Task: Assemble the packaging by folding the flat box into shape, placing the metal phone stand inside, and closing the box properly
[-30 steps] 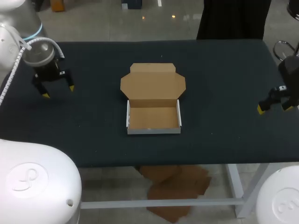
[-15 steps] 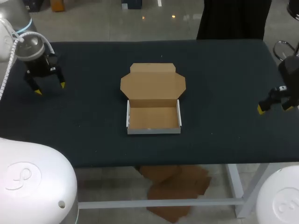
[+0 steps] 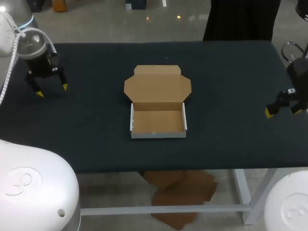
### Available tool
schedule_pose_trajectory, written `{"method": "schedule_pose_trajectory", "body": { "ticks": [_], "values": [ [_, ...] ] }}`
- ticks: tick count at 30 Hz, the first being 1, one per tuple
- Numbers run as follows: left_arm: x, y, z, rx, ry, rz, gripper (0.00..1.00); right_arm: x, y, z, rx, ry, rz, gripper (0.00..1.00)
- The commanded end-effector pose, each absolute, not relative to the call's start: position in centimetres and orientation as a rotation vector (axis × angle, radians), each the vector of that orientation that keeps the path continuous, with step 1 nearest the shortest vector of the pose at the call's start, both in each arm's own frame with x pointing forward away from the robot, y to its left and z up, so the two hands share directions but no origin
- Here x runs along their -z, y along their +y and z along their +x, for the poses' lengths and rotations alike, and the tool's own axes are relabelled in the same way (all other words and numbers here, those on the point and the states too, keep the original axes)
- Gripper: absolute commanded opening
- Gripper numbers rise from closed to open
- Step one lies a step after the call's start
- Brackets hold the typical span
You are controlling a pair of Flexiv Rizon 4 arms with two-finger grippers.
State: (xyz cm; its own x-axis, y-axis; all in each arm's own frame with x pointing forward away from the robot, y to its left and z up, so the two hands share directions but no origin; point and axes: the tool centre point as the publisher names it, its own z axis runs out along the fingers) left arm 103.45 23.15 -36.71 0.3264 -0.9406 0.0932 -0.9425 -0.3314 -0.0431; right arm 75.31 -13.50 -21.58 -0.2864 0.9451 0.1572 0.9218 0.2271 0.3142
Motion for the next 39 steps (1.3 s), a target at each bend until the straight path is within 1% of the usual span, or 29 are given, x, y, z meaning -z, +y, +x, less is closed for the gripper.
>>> {"method": "schedule_pose_trajectory", "body": {
  "ticks": [1, 39],
  "values": [
    [36.70, 23.13, 103.54, -0.150, -1.806, 2.543, 1.00, 21.39, -13.48, 75.27, -0.534, 2.410, 1.838, 1.00],
    [36.72, 23.03, 103.60, -0.146, -1.818, 2.541, 1.00, 21.39, -13.48, 75.27, -0.534, 2.410, 1.838, 1.00]
  ]
}}
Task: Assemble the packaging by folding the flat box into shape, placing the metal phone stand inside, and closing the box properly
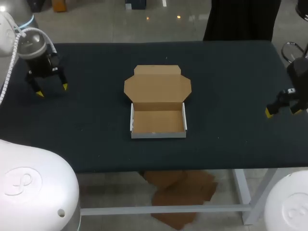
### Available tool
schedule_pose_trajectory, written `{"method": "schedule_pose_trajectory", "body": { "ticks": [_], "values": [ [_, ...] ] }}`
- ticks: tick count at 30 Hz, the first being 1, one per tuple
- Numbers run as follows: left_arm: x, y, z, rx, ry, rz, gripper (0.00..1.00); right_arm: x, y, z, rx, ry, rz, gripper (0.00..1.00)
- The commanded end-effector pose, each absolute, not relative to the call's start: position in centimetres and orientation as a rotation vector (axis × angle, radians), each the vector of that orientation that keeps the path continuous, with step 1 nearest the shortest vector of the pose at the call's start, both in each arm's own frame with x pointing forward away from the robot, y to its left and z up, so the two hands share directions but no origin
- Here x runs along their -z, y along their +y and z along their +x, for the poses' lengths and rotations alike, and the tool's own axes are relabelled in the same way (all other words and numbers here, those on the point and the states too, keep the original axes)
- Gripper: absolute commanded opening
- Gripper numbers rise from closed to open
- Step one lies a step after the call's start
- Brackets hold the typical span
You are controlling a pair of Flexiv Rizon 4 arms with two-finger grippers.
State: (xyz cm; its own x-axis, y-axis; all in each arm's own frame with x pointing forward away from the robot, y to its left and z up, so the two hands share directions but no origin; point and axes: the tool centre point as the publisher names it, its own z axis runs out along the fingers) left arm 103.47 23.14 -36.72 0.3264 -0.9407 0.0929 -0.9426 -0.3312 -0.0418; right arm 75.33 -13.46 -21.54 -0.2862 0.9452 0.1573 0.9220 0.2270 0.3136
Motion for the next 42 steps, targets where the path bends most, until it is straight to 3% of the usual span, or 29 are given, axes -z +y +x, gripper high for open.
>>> {"method": "schedule_pose_trajectory", "body": {
  "ticks": [1, 42],
  "values": [
    [36.7, 23.0, 103.7, -0.148, -1.817, 2.541, 1.00, 21.4, -13.5, 75.3, -0.534, 2.410, 1.838, 1.00],
    [38.4, 28.1, 113.1, -0.109, -1.963, 2.442, 1.00, 21.4, -13.5, 75.3, -0.534, 2.410, 1.838, 1.00]
  ]
}}
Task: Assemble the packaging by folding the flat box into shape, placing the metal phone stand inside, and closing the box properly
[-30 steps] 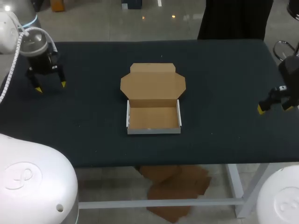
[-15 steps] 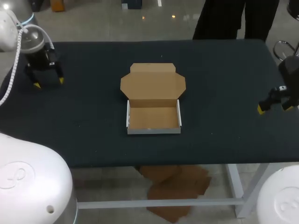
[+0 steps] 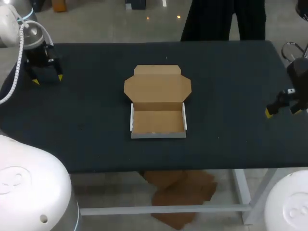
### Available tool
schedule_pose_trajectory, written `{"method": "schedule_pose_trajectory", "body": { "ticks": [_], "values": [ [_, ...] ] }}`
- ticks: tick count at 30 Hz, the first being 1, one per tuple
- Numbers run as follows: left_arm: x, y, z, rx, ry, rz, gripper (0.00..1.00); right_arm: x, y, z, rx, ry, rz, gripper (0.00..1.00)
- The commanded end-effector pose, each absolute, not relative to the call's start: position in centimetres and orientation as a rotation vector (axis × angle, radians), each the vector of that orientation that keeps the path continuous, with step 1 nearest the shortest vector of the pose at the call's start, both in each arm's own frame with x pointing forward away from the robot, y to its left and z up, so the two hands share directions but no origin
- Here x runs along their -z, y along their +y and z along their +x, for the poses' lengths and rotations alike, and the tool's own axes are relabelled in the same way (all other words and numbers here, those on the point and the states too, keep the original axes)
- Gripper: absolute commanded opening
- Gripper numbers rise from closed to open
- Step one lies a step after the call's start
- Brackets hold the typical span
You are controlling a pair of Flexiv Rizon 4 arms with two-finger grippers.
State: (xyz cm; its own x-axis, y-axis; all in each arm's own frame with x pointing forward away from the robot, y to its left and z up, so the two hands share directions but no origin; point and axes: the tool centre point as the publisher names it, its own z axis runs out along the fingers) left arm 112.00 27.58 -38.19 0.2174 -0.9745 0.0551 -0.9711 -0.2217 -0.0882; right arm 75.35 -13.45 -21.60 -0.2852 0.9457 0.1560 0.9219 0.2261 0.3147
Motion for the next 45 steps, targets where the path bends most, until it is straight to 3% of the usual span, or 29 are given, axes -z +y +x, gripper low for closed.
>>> {"method": "schedule_pose_trajectory", "body": {
  "ticks": [1, 45],
  "values": [
    [38.4, 28.2, 113.3, 0.112, 1.976, -2.450, 1.00, 21.4, -13.5, 75.3, -0.534, 2.410, 1.838, 1.00],
    [39.3, 29.6, 118.2, 0.055, 2.123, -2.313, 1.00, 21.4, -13.5, 75.3, -0.534, 2.410, 1.838, 1.00]
  ]
}}
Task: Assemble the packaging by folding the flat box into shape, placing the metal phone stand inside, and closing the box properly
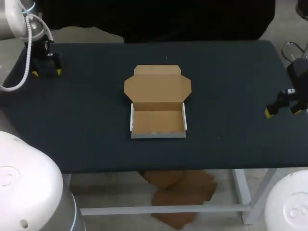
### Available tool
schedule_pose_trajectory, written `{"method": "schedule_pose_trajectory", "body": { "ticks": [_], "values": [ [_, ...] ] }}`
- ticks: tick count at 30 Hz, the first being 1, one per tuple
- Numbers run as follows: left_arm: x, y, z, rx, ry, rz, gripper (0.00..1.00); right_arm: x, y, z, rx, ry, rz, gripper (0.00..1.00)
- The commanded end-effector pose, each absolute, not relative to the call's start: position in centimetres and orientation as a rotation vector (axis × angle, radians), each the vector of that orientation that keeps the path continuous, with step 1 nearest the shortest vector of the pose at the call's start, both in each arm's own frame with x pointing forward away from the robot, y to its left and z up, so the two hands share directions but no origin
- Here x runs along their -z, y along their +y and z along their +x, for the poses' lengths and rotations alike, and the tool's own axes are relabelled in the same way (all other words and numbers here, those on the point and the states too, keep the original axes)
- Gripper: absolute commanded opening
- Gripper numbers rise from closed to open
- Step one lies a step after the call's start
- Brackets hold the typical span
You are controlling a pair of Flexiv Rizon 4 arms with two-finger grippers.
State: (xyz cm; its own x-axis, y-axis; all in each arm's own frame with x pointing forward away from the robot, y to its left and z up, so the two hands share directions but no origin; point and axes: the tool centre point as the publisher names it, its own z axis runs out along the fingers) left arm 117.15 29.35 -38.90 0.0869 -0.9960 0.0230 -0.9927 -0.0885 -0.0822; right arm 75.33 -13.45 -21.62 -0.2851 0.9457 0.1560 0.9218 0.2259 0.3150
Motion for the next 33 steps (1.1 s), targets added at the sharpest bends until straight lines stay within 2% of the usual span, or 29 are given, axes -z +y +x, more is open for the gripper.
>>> {"method": "schedule_pose_trajectory", "body": {
  "ticks": [1, 33],
  "values": [
    [39.3, 29.6, 118.3, 0.056, 2.125, -2.312, 1.00, 21.4, -13.5, 75.3, -0.534, 2.410, 1.838, 1.00],
    [39.4, 30.4, 120.7, 0.058, 2.199, -2.259, 1.00, 21.4, -13.5, 75.3, -0.534, 2.410, 1.838, 1.00]
  ]
}}
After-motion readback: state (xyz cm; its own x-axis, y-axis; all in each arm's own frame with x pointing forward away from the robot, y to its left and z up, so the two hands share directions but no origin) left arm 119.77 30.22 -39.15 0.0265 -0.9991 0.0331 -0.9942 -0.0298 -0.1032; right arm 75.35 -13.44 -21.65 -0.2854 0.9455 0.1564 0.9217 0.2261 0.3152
